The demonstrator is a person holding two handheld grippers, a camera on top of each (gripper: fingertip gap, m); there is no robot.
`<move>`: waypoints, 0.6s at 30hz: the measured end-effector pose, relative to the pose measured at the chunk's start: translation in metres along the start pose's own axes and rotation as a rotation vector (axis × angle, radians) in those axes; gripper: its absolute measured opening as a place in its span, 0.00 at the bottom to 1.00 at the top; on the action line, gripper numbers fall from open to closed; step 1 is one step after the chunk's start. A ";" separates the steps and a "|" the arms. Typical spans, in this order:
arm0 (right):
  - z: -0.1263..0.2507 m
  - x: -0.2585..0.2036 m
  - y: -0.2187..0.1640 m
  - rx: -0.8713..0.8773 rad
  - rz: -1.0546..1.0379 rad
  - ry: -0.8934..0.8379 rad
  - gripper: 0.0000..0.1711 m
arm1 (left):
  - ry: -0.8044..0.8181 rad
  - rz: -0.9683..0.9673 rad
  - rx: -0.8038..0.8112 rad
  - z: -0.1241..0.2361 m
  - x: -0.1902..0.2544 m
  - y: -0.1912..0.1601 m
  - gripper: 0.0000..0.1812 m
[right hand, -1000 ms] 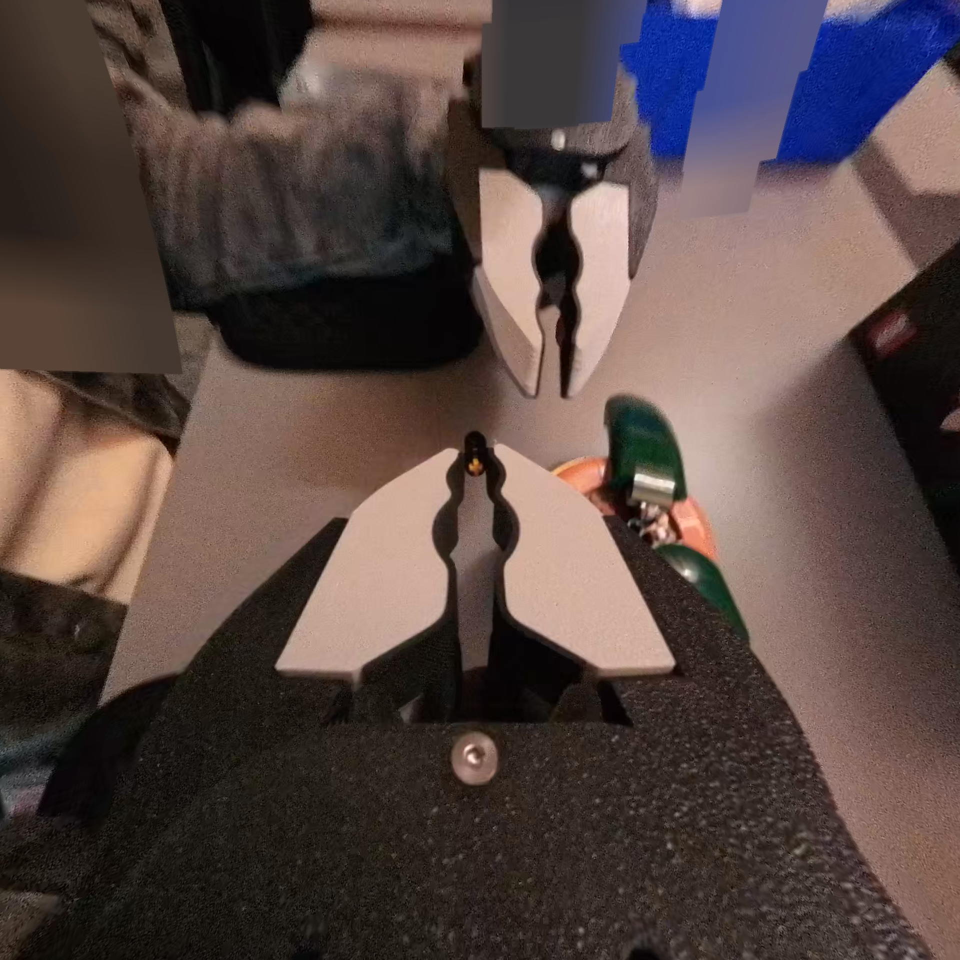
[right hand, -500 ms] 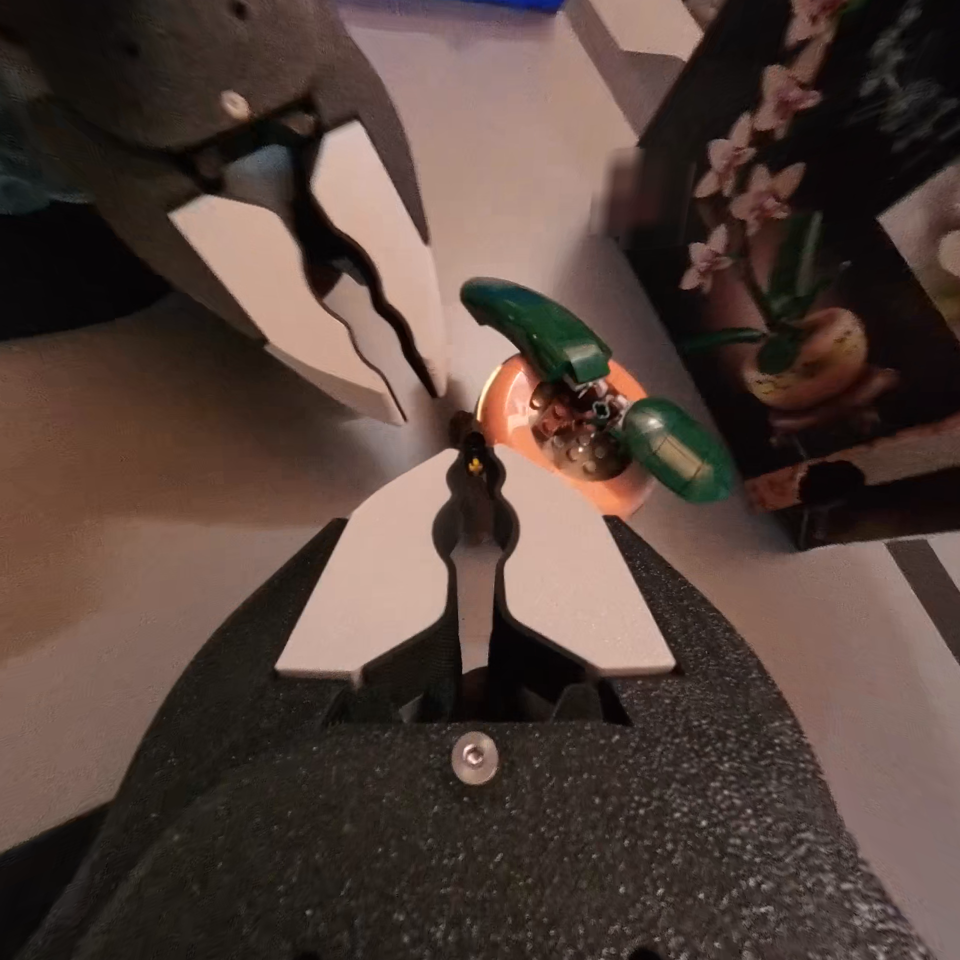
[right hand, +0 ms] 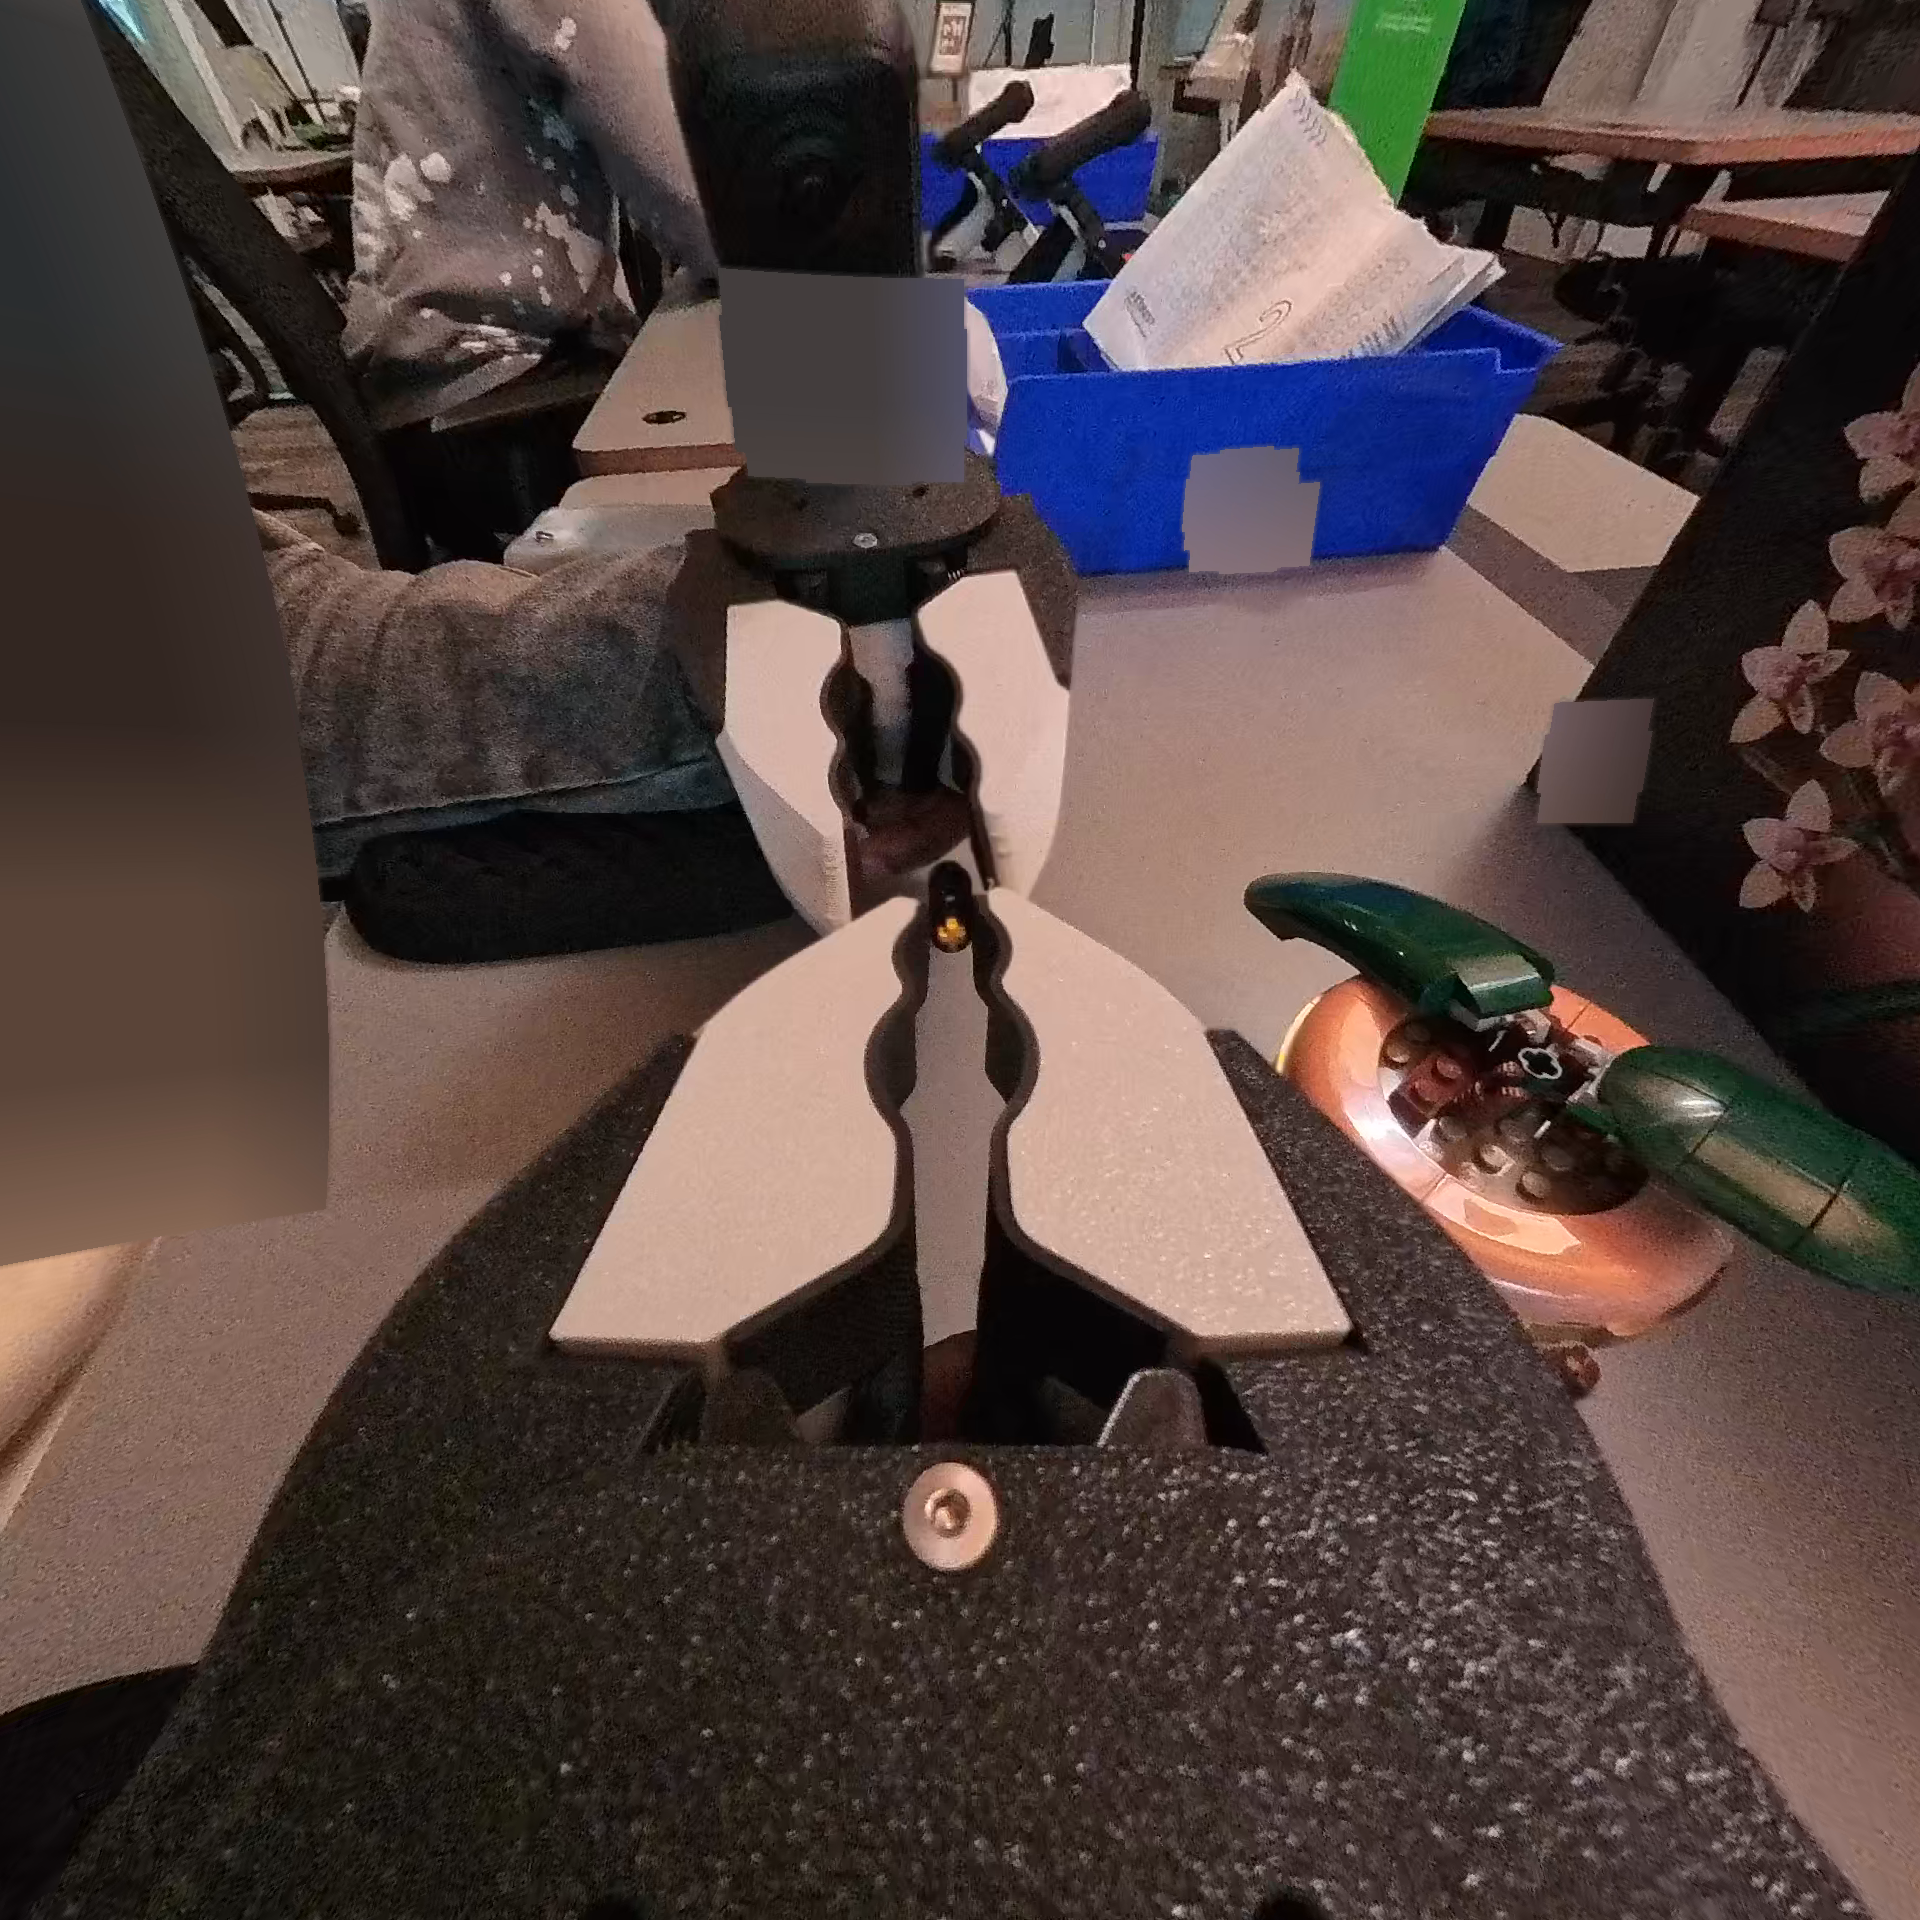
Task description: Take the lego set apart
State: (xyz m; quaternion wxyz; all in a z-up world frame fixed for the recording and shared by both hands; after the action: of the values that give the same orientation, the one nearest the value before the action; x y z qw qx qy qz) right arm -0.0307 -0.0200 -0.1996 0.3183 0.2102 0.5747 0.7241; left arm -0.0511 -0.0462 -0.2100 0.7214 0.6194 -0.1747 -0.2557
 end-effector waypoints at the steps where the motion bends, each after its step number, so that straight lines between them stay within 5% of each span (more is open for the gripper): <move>1: 0.000 0.001 -0.002 -0.010 0.001 -0.003 0.04 | 0.006 -0.005 0.002 0.000 0.000 0.000 0.13; 18: -0.001 0.001 -0.005 -0.037 0.013 -0.004 0.04 | 0.050 -0.035 -0.024 -0.001 -0.005 -0.002 0.03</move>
State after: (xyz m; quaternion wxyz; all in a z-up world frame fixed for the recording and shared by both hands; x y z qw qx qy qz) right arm -0.0307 -0.0196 -0.2052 0.3186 0.2094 0.5593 0.7361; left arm -0.0548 -0.0431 -0.2118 0.7282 0.6200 -0.1428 -0.2546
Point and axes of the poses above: each gripper's, where its closed fingertips meet, z back along the fingers, y out of its top, x = y × z across the jaws, the point moved 2 cm from there along z, back along the fingers, and after that the axes turned 8 degrees about y, right-handed, at the moved point
